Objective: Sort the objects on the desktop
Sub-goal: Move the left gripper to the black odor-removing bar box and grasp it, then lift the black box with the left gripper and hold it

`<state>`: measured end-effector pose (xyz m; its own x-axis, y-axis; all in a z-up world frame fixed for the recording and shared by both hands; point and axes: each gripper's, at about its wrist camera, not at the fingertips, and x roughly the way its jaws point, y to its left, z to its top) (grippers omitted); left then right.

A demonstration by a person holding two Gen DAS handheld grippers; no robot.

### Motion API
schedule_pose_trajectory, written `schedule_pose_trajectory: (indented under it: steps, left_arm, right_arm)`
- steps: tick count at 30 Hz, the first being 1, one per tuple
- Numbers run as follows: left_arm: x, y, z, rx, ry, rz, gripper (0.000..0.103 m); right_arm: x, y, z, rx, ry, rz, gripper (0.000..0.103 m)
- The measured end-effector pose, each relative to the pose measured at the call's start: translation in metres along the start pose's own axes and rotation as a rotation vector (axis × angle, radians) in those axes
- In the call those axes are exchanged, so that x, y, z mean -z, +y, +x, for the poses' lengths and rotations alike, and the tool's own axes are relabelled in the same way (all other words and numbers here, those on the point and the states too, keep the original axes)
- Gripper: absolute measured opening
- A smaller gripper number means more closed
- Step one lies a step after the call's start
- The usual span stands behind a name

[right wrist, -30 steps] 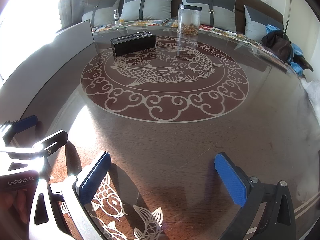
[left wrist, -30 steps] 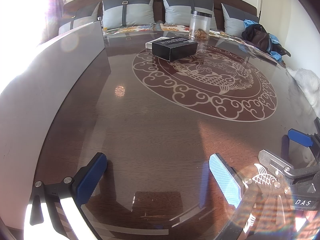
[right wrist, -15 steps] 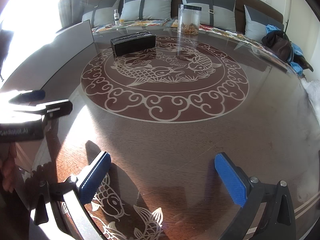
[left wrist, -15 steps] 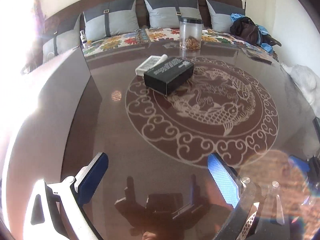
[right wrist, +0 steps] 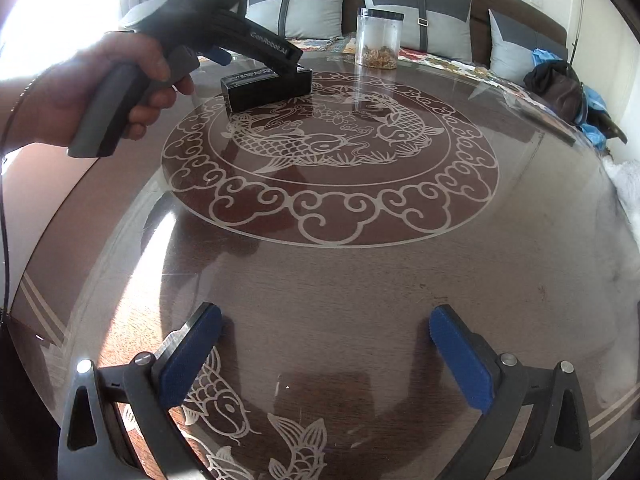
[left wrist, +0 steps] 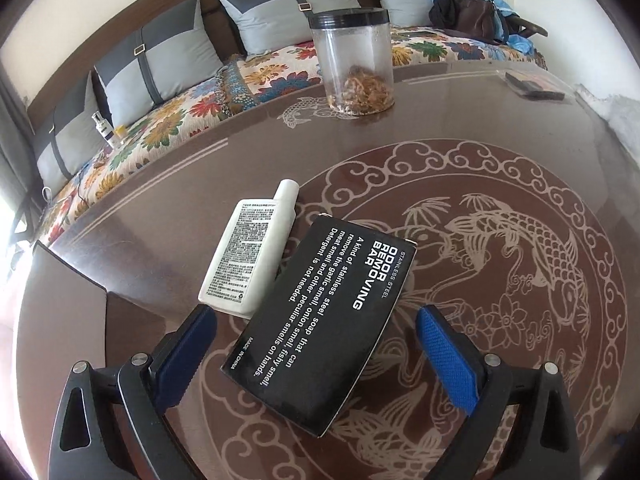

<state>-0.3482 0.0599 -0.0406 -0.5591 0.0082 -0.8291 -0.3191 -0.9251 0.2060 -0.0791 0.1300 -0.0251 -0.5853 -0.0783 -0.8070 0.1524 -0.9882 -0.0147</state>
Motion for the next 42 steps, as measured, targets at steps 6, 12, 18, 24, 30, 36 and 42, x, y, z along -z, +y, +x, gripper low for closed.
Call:
schedule_pose_trajectory:
  steps: [6,12,18,24,30,36,42]
  left_arm:
    - [0.006,-0.006,0.006,0.024,-0.011,0.024,0.101]
    - [0.013,0.000,0.001,0.033,-0.024,-0.082,0.057]
    - [0.050,-0.004,-0.024,-0.016,-0.033,-0.164,0.057]
    - [0.126,-0.005,-0.068,-0.028,-0.022,-0.227,0.057]
    - [0.187,0.004,-0.104,-0.045,-0.018,-0.296,0.057]
    - [0.211,0.004,-0.116,-0.078,-0.049,-0.330,0.057]
    - [0.215,0.007,-0.113,-0.056,-0.054,-0.358,0.059]
  right_arm:
    - [0.000,0.000,0.000,0.000,0.000,0.000,0.103]
    - [-0.001,0.000,0.001,0.000,0.001,0.000,0.103]
    - [-0.001,0.000,0.001,0.000,0.001,0.000,0.103]
    - [-0.001,0.000,0.001,0.000,0.001,0.000,0.103]
    - [-0.001,0.000,0.000,0.000,0.001,0.000,0.103]
    - [-0.001,0.000,0.001,0.000,0.001,0.000,0.103]
    - [-0.001,0.000,0.001,0.000,0.001,-0.001,0.103]
